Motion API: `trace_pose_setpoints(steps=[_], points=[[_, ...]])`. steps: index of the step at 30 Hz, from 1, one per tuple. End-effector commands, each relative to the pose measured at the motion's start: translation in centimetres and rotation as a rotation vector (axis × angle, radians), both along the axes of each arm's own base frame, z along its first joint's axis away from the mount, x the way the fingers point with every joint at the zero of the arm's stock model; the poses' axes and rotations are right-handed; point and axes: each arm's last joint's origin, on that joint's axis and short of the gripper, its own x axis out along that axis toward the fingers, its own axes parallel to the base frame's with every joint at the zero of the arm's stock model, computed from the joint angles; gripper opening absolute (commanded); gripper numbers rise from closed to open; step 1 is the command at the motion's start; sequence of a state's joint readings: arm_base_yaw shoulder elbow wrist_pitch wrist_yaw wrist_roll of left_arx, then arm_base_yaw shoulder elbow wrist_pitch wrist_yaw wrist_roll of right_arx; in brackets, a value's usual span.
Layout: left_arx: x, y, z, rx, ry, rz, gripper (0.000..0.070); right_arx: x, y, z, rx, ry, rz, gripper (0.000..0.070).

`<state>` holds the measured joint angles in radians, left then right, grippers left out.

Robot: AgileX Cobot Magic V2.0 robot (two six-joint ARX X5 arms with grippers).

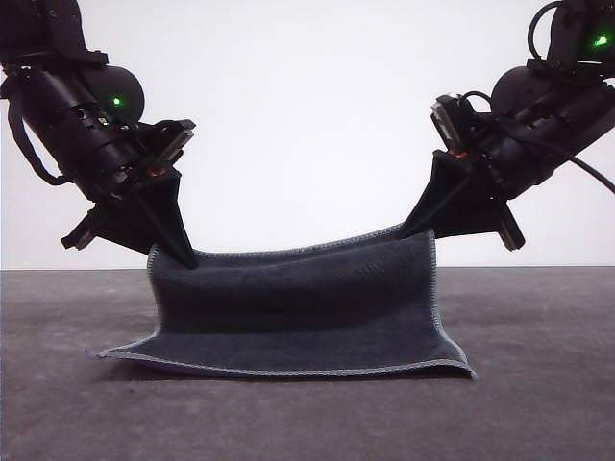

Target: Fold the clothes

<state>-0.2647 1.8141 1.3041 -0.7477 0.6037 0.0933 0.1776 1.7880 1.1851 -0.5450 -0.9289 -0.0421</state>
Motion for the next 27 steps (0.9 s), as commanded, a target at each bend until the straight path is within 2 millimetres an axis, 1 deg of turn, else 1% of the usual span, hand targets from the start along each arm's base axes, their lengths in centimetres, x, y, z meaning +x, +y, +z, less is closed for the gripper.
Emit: trace_pose_setpoints(steps=[1, 5, 12, 14, 17, 21, 23, 24, 25, 27], points=[[0.0, -0.4, 0.1, -0.001, -0.017, -0.037, 0.0, 0.2, 0.2, 0.4, 0.009, -0.034, 0.037, 0.0005], [-0.5, -0.8, 0.0, 0.009, 0.006, -0.065, 0.0, -0.3, 0.2, 0.3, 0.018, 0.001, 0.063, 0.0005], [-1.0, -0.8, -0.1, 0.021, 0.047, -0.088, 0.0003, -0.9, 0.1, 0.1, 0.029, 0.05, 0.083, 0.0007], [-1.1, -0.8, -0.1, 0.012, 0.058, -0.098, 0.0037, -1.0, 0.1, 0.2, 0.042, 0.058, 0.09, 0.0025], [-1.2, -0.8, -0.1, -0.005, 0.072, -0.108, 0.0041, -1.1, 0.1, 0.1, 0.056, 0.073, 0.098, 0.0089], [-1.4, -0.8, -0.1, -0.019, 0.09, -0.112, 0.0041, -1.4, 0.0, 0.1, 0.05, 0.096, 0.108, 0.011], [-1.5, -0.8, -0.1, -0.017, 0.098, -0.113, 0.0043, -1.6, 0.0, 0.0, 0.047, 0.103, 0.116, 0.0139], [-1.5, -0.8, -0.1, -0.016, 0.102, -0.114, 0.0052, -1.7, 0.0, 0.0, 0.045, 0.108, 0.118, 0.0146], [-1.5, -0.8, -0.1, -0.015, 0.107, -0.114, 0.0089, -1.7, 0.0, 0.0, 0.045, 0.11, 0.119, 0.0149], [-1.7, -0.7, -0.1, -0.013, 0.12, -0.114, 0.0186, -1.8, 0.0, 0.0, 0.046, 0.115, 0.119, 0.0154]])
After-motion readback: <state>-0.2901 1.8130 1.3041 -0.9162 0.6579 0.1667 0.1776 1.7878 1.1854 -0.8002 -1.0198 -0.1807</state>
